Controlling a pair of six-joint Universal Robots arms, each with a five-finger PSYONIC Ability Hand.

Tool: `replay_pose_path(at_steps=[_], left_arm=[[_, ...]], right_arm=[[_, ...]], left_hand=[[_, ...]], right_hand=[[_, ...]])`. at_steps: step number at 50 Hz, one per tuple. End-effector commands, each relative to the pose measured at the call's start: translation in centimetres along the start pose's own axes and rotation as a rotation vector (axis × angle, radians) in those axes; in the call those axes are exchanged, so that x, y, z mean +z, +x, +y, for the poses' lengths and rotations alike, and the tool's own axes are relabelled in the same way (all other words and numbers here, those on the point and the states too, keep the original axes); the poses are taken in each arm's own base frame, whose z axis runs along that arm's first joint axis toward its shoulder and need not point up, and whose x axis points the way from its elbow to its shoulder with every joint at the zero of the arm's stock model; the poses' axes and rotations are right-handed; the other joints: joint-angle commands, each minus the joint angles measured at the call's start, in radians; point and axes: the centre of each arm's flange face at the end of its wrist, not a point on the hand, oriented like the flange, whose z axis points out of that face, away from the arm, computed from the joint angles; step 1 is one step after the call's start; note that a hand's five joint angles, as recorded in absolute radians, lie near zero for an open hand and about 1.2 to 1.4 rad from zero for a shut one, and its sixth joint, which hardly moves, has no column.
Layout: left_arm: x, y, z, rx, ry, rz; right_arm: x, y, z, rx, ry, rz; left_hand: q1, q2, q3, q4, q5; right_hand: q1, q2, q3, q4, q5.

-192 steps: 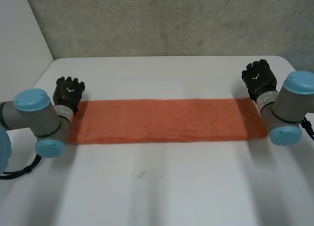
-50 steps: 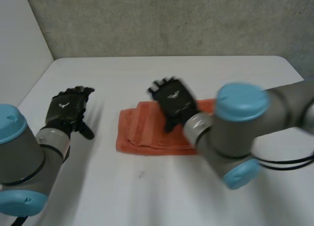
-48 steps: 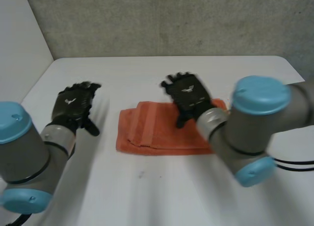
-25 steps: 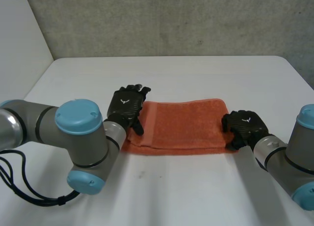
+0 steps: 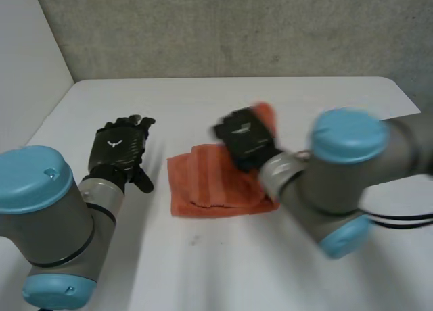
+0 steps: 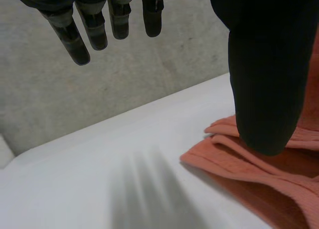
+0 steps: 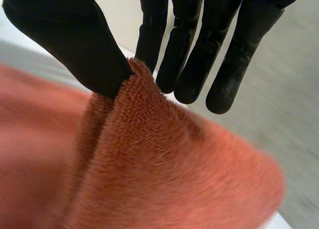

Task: Fold the laundry

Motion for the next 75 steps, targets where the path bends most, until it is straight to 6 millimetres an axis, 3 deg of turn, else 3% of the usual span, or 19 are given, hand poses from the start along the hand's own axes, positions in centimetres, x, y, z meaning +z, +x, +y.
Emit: replay_pose_path(at_steps=[1,4,5,6,8,14,17,22,33,42,47,49,53,55,57,61,63,69,75], left_arm=[[0.3,-0.8,-0.3,-0.007,0.008,-0.029],[0.5,-0.8,-0.6,-0.015,0.018,-0.030],[0.6,-0.8,-0.8,-0.019,0.024,-0.028],[0.6,-0.8,-0.8,-0.019,0.024,-0.028],[1.1,-0.6,-1.5,-0.028,0.047,-0.015],[2.8,0.9,-1.9,-0.035,0.047,0.072],[3.2,1.5,-1.8,-0.049,0.035,0.102],[4.4,4.2,-0.3,-0.156,-0.068,0.205],[5.0,4.6,3.9,-0.199,-0.307,0.183],[5.1,4.1,4.2,-0.196,-0.321,0.172],[5.0,4.0,2.4,-0.199,-0.282,0.181],[4.5,3.8,-0.2,-0.208,-0.219,0.187],[3.8,3.6,-3.2,-0.224,-0.138,0.194],[3.2,3.3,-5.1,-0.233,-0.088,0.197],[1.7,2.7,-8.4,-0.245,-0.005,0.200],[0.4,1.6,-10.7,-0.252,0.046,0.181],[-0.9,0.1,-12.6,-0.252,0.075,0.150],[-2.2,-2.1,-14.8,-0.253,0.110,0.096],[-3.3,-3.3,-16.2,-0.248,0.127,0.065]], right_arm=[[0.3,-8.3,1.6,-0.005,-0.034,-0.192],[0.3,-8.2,1.9,-0.003,-0.068,-0.168],[0.4,-7.4,1.2,-0.005,-0.065,-0.123],[0.3,-6.4,0.1,0.002,-0.054,-0.071],[0.1,-5.2,-1.4,0.024,-0.033,-0.017],[-0.6,1.8,-4.3,0.253,0.038,0.162],[-0.8,3.2,-3.9,0.344,0.022,0.166],[-0.5,4.4,-1.1,0.433,-0.089,0.145],[1.3,4.1,7.1,0.574,-0.327,0.098],[2.2,4.5,8.8,0.622,-0.376,0.060],[2.1,5.9,6.3,0.609,-0.317,0.072],[1.4,7.4,2.6,0.584,-0.228,0.088],[0.3,8.7,-0.9,0.570,-0.144,0.110],[-1.4,9.8,-4.1,0.559,-0.063,0.140],[-2.3,10.7,-5.1,0.548,-0.027,0.172],[-4.3,12.5,-6.9,0.514,0.043,0.266],[-6.8,13.8,-8.7,0.474,0.105,0.362],[-10.9,16.3,-9.3,0.367,0.106,0.529],[-12.0,17.5,-8.2,0.325,0.065,0.588]], left_hand=[[-0.007,0.010,0.008,0.007,-0.033],[-0.007,0.010,0.008,0.007,-0.033],[-0.007,0.010,0.008,0.007,-0.033],[-0.007,0.010,0.008,0.007,-0.033],[-0.007,0.010,0.008,0.007,-0.033],[-0.007,0.010,0.008,0.007,-0.033],[-0.007,0.010,0.008,0.007,-0.033],[-0.003,0.014,0.012,0.010,-0.029],[-0.006,0.011,0.009,0.007,-0.032],[-0.007,0.010,0.008,0.007,-0.033],[-0.007,0.010,0.008,0.007,-0.033],[-0.007,0.010,0.008,0.007,-0.033],[-0.007,0.010,0.008,0.007,-0.033],[-0.007,0.010,0.008,0.007,-0.033],[-0.007,0.010,0.008,0.007,-0.033],[-0.007,0.010,0.008,0.007,-0.033],[-0.007,0.010,0.008,0.007,-0.033],[-0.007,0.010,0.008,0.007,-0.033],[-0.007,0.010,0.008,0.007,-0.033]], right_hand=[[0.424,0.215,0.211,0.204,0.236],[0.372,0.163,0.159,0.152,0.184],[-0.273,-0.483,-0.486,-0.493,-0.461],[-0.678,-0.887,-0.890,-0.898,-0.865],[-0.798,-1.007,-1.011,-1.018,-0.985],[-0.798,-1.007,-1.011,-1.018,-0.985],[-0.798,-1.007,-1.011,-1.018,-0.985],[-0.798,-1.007,-1.011,-1.018,-0.985],[-0.798,-1.007,-1.011,-1.018,-0.985],[-0.798,-1.007,-1.011,-1.018,-0.985],[-0.798,-1.007,-1.011,-1.018,-0.985],[-0.798,-1.007,-1.011,-1.018,-0.985],[-0.798,-1.007,-1.011,-1.018,-0.985],[-0.798,-1.007,-1.011,-1.018,-0.985],[-0.798,-1.007,-1.011,-1.018,-0.985],[-0.798,-1.007,-1.011,-1.018,-0.985],[-0.798,-1.007,-1.011,-1.018,-0.985],[-0.798,-1.007,-1.011,-1.018,-0.985],[-0.798,-1.007,-1.011,-1.018,-0.985]])
